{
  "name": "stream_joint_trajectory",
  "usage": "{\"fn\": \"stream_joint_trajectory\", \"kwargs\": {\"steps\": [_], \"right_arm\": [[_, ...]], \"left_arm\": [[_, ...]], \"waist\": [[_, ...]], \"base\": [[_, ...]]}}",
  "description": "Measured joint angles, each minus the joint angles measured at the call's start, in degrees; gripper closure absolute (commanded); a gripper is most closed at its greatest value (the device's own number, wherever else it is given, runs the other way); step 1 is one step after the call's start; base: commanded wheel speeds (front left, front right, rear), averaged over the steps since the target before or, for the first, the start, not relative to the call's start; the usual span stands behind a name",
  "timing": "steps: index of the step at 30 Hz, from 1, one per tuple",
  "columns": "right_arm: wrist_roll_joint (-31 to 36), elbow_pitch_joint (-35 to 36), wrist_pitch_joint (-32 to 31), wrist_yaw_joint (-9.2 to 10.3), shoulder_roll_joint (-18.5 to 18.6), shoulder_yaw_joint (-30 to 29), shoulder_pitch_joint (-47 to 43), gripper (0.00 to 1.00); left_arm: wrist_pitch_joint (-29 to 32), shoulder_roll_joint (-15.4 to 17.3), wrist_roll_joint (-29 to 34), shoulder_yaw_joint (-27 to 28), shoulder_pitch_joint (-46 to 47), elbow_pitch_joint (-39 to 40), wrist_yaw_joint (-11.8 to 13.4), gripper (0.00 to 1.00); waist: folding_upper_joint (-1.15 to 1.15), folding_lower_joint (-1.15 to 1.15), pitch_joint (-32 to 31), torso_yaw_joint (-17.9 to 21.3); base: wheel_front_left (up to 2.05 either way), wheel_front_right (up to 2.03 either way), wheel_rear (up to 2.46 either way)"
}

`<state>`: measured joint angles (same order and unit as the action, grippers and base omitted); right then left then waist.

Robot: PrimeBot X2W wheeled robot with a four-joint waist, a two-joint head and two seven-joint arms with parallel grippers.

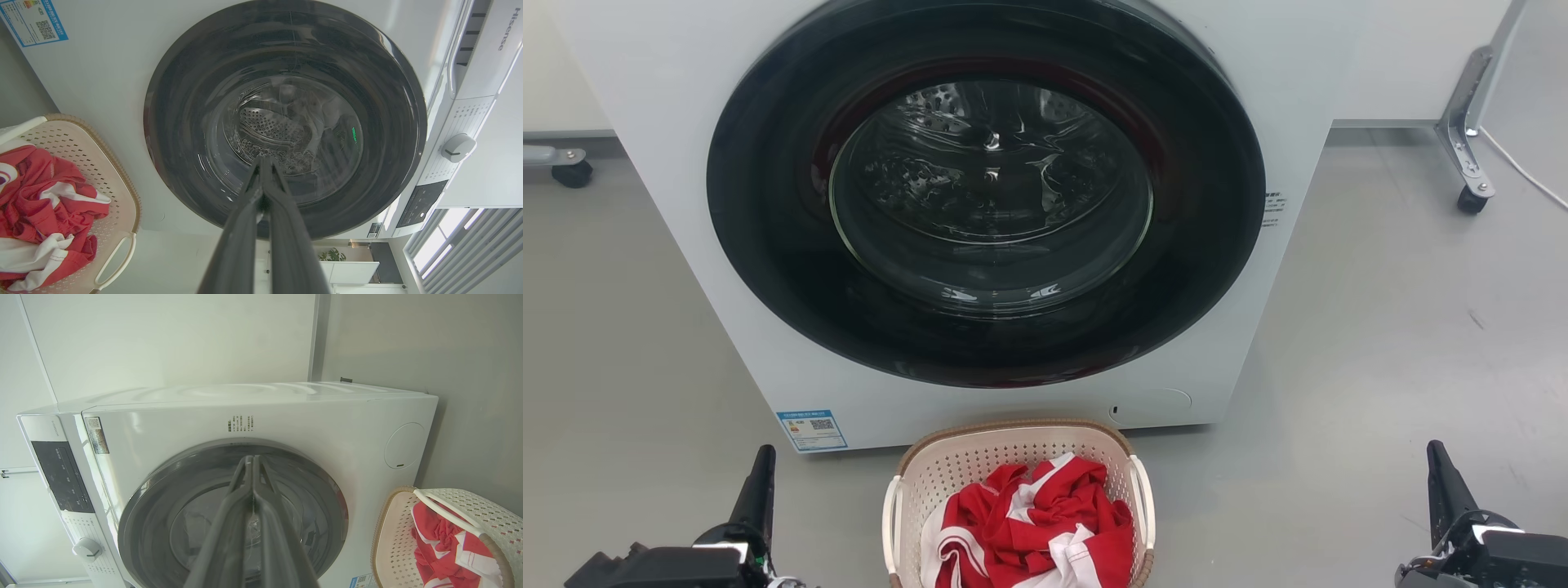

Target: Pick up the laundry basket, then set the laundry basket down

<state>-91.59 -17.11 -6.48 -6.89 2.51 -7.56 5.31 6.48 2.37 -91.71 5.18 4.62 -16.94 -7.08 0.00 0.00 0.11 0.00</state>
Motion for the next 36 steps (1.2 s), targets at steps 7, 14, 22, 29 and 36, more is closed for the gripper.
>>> {"fn": "stream_joint_trajectory", "kwargs": {"steps": [7,14,22,29,36], "right_arm": [[0.0,0.0,0.0,0.0,0.0,0.0,0.0,1.0],[0.0,0.0,0.0,0.0,0.0,0.0,0.0,1.0],[0.0,0.0,0.0,0.0,0.0,0.0,0.0,1.0],[0.0,0.0,0.0,0.0,0.0,0.0,0.0,1.0],[0.0,0.0,0.0,0.0,0.0,0.0,0.0,1.0]], "left_arm": [[0.0,0.0,0.0,0.0,0.0,0.0,0.0,1.0],[0.0,0.0,0.0,0.0,0.0,0.0,0.0,1.0],[0.0,0.0,0.0,0.0,0.0,0.0,0.0,1.0],[0.0,0.0,0.0,0.0,0.0,0.0,0.0,1.0],[0.0,0.0,0.0,0.0,0.0,0.0,0.0,1.0]], "waist": [[0.0,0.0,0.0,0.0],[0.0,0.0,0.0,0.0],[0.0,0.0,0.0,0.0],[0.0,0.0,0.0,0.0],[0.0,0.0,0.0,0.0]], "base": [[0.0,0.0,0.0],[0.0,0.0,0.0],[0.0,0.0,0.0],[0.0,0.0,0.0],[0.0,0.0,0.0]]}}
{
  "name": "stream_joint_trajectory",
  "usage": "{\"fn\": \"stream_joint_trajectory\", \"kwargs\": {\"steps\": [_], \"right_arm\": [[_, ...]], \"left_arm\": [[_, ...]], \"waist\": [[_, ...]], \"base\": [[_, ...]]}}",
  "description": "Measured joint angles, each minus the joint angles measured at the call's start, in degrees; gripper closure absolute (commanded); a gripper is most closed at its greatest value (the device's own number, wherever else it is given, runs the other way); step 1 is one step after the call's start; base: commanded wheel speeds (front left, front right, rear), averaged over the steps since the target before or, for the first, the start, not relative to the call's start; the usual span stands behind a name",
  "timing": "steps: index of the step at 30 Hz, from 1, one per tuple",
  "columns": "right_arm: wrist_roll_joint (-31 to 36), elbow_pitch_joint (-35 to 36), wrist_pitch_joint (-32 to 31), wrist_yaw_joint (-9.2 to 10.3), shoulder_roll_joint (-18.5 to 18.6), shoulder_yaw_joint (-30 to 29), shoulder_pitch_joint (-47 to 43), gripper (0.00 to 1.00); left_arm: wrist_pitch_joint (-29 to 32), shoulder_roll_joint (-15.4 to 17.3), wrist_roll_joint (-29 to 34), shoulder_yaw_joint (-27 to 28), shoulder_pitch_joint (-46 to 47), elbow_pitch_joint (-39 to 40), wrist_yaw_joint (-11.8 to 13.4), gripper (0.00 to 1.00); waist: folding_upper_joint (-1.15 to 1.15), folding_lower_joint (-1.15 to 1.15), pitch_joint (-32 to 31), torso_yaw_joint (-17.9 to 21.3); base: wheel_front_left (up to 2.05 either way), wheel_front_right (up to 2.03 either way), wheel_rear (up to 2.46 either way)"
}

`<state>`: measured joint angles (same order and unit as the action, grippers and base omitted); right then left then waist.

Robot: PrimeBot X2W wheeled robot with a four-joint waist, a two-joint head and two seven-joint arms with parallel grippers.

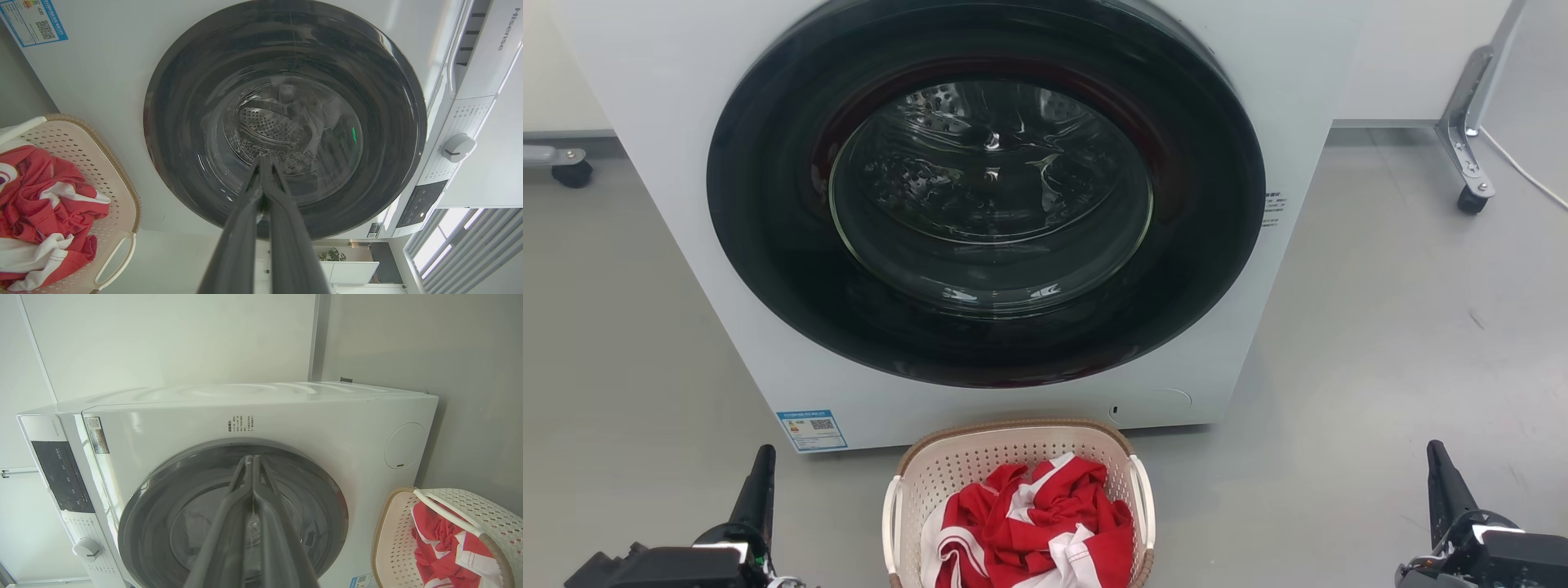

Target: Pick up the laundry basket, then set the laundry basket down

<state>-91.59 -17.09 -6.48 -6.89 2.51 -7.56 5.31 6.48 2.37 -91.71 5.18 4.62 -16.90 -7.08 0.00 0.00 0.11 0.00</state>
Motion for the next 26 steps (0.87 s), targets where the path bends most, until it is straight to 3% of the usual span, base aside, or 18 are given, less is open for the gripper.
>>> {"fn": "stream_joint_trajectory", "kwargs": {"steps": [26], "right_arm": [[0.0,0.0,0.0,0.0,0.0,0.0,0.0,1.0]], "left_arm": [[0.0,0.0,0.0,0.0,0.0,0.0,0.0,1.0]], "waist": [[0.0,0.0,0.0,0.0]], "base": [[0.0,0.0,0.0]]}}
